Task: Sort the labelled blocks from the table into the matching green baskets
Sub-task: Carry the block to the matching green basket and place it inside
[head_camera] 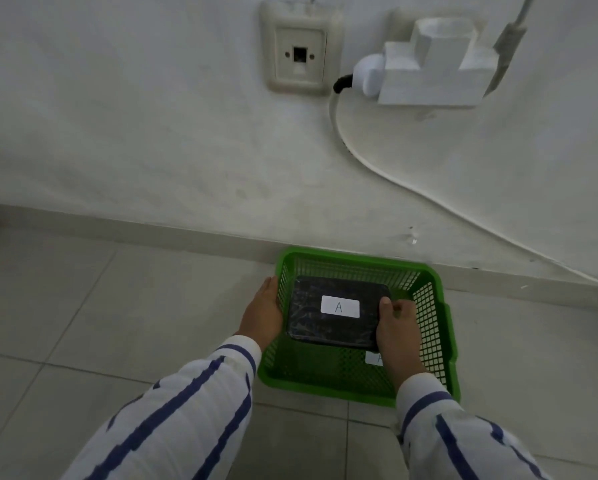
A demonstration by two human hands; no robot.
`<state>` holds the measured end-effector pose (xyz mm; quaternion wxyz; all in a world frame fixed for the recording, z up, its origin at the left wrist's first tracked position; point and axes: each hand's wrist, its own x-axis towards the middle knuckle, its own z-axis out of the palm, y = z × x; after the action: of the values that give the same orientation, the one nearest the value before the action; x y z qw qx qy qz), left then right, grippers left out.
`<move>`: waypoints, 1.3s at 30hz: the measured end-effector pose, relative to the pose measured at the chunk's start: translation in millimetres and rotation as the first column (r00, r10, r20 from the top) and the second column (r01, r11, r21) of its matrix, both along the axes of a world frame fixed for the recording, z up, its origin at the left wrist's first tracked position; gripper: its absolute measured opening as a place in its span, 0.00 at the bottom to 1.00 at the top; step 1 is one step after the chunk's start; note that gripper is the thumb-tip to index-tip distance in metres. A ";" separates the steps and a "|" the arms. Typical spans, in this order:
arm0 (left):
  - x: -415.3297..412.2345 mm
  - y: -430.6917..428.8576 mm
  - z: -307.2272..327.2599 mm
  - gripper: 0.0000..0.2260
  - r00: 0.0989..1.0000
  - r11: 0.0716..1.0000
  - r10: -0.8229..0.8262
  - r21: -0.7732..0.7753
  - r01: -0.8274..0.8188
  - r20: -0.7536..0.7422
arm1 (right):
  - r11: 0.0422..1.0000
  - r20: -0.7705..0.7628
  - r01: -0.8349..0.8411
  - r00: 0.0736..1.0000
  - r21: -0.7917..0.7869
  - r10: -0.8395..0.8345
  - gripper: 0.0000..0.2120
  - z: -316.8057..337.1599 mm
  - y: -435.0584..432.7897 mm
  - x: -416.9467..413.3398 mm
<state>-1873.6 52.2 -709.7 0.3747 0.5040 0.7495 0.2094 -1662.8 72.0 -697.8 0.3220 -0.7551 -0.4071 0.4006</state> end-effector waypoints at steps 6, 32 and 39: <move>0.2 -0.2 -9.5 0.23 1.000 0.994 0.016 0.105 -0.016 -0.002 | 0.998 0.010 0.009 1.000 -0.055 -0.008 0.13 -18.4 -0.2 -2.5; -4.3 -1.0 -27.1 0.24 0.996 0.986 0.086 0.144 -0.087 0.015 | 0.918 0.255 -0.304 0.894 -0.253 0.367 0.28 -32.8 -5.5 -24.3; -1.7 -1.5 -27.0 0.24 0.995 0.985 0.094 0.146 -0.095 0.015 | 0.605 0.501 -0.668 0.380 -0.434 0.778 0.24 -38.6 -25.1 -40.8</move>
<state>-1875.3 50.7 -736.7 0.3292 0.4934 0.7536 0.2834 -1703.6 47.0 -736.4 -0.1097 -0.6102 -0.7458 0.2438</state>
